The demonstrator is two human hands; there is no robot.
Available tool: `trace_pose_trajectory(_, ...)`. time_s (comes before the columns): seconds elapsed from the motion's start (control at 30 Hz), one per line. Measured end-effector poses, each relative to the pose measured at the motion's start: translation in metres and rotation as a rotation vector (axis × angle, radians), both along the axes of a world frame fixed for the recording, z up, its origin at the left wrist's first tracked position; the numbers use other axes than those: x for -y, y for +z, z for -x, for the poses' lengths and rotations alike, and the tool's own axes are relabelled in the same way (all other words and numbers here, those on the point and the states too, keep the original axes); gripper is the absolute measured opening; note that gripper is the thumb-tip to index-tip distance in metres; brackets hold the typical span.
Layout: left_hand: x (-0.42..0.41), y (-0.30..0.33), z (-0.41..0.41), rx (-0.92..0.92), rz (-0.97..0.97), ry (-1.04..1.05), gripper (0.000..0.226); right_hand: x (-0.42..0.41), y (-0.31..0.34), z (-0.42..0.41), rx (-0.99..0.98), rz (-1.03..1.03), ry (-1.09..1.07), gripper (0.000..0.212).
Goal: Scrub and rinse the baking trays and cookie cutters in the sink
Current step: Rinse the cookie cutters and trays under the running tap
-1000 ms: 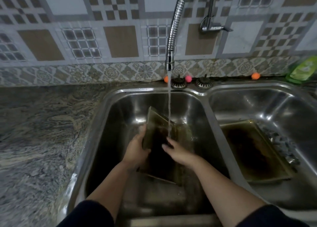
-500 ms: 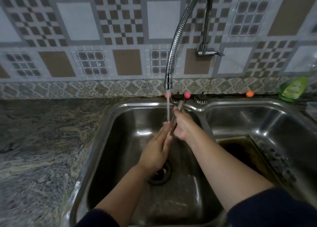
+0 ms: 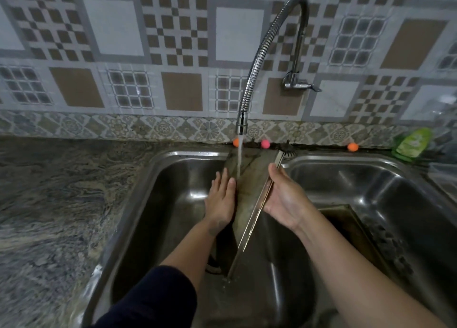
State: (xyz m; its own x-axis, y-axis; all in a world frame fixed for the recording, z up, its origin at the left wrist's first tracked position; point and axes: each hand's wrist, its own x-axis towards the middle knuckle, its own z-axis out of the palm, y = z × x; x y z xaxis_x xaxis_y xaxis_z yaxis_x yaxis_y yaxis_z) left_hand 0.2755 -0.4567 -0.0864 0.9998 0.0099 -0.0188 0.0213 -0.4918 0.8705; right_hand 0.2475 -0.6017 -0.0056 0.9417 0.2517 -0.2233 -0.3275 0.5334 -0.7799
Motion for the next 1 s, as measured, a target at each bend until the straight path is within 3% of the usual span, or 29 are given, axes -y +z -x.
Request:
trace_pose_trajectory(0.17, -0.005, -0.008, 0.034, -0.076, 0.021, 0.023, 0.062, -0.01, 0.002, -0.011, 0.016, -0.005, -0.059, 0.04)
trace_pose_trajectory(0.4, -0.018, 0.015, 0.059, -0.008, 0.004, -0.101, 0.068, -0.042, 0.007, -0.029, 0.018, 0.011, -0.033, 0.035)
trace_pose_trajectory(0.5, -0.034, 0.017, 0.062, 0.071, -0.125, -0.179, 0.079, -0.054, 0.006, -0.033, 0.036, 0.057, 0.011, 0.035)
trace_pose_trajectory(0.6, -0.042, 0.016, 0.061, 0.129, -0.231, -0.211, 0.078, -0.064, 0.005, -0.029, 0.075, 0.155, 0.054, 0.048)
trace_pose_trajectory(0.67, -0.042, 0.019, 0.064, 0.187, -0.166, -0.201, 0.07, -0.073, 0.005, -0.023, 0.117, 0.29, 0.063, 0.053)
trace_pose_trajectory(0.77, -0.039, 0.027, 0.072, 0.264, 0.061, -0.1, 0.047, -0.082, 0.0, -0.019, 0.273, 0.658, 0.095, 0.079)
trace_pose_trajectory(0.87, -0.033, 0.032, 0.068, 0.289, 0.302, 0.057, 0.038, -0.084, -0.026, -0.018, 0.553, 1.071, 0.163, 0.05)
trace_pose_trajectory(1.0, -0.041, 0.031, 0.051, 0.189, 0.619, 0.282, 0.031, -0.067, -0.082, 0.015, 0.754, 1.545, 0.451, 0.051)
